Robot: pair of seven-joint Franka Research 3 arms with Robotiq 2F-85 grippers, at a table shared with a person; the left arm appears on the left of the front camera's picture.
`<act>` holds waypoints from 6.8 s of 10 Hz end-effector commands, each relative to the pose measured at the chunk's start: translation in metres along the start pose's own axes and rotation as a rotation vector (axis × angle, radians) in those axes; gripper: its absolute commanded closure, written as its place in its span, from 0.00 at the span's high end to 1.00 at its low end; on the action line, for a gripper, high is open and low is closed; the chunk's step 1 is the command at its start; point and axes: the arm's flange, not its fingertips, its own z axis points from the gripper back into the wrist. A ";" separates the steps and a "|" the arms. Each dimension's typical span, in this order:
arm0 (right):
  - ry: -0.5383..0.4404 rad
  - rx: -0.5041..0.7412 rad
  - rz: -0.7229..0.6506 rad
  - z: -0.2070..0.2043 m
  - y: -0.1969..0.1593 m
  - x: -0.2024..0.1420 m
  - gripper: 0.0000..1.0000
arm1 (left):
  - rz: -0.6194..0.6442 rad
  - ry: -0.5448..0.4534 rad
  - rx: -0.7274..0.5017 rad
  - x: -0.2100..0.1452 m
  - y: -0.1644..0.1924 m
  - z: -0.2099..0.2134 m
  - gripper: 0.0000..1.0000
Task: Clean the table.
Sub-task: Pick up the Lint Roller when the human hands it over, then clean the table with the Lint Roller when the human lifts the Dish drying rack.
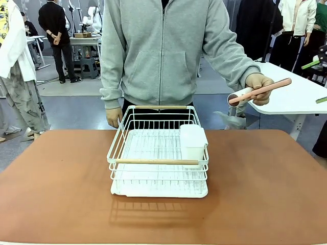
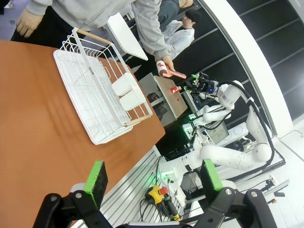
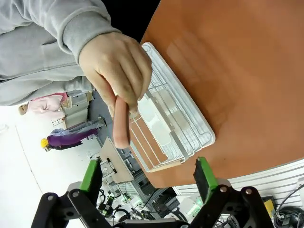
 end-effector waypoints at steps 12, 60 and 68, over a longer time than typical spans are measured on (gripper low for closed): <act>-0.120 0.046 0.038 -0.071 0.012 -0.004 1.00 | -0.004 -0.003 -0.007 -0.002 -0.002 0.002 1.00; -0.113 0.029 0.038 -0.072 0.011 0.021 0.01 | -0.004 -0.003 -0.007 -0.002 -0.002 0.002 1.00; -0.113 0.029 0.038 -0.072 0.011 0.021 0.01 | -0.004 -0.003 -0.007 -0.002 -0.002 0.002 1.00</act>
